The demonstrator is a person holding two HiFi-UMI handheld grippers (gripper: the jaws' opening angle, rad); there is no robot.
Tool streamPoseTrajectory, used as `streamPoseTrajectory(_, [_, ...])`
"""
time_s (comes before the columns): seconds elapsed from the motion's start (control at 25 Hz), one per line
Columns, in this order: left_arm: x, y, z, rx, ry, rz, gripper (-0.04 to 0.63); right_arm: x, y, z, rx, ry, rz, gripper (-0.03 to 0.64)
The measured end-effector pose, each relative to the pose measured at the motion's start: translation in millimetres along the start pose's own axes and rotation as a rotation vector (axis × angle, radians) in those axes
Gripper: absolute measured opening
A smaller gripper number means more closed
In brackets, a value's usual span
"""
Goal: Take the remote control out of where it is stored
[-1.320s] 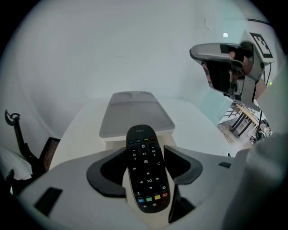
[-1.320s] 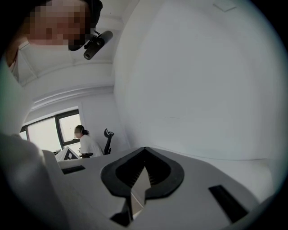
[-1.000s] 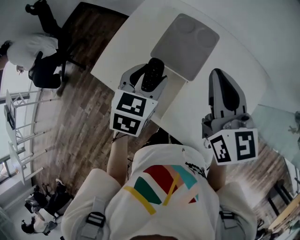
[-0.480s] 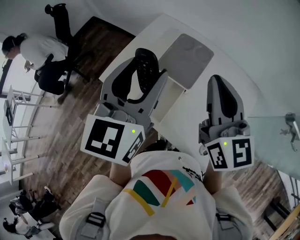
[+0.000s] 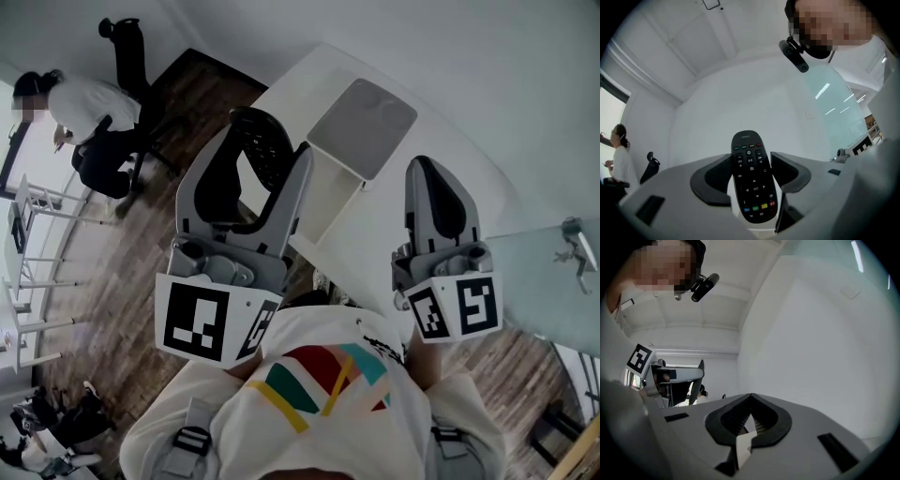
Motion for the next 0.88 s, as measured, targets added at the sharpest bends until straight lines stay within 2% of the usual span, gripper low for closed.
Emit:
streamPoseTrajectory(0.32, [8.0, -7.7, 12.3, -0.04, -0.052, 0.014, 0.268, 9.3, -7.6, -0.7, -0.005, -0.034, 0.025, 0.0])
streamPoseTrajectory(0.72, [12.0, -6.4, 14.6, -0.037, -0.062, 0.013, 0.268, 16.4, -6.7, -3.7, 0.011, -0.043, 0.07, 0.0])
streamPoseTrajectory(0.88, [18.0, -3.5, 13.2, -0.02, -0.084, -0.018, 0.268, 21.0, -7.3, -7.4, 0.011, -0.047, 0.079, 0.0])
Point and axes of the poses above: the fingertips, and each gripper's own axes: z backward along the fingers, x to its left, y out of its underside, the point moved 2 cm from there along z, backward along the fingers, and after that the axes turned 14 degrees about z, right-handed, at the moved point
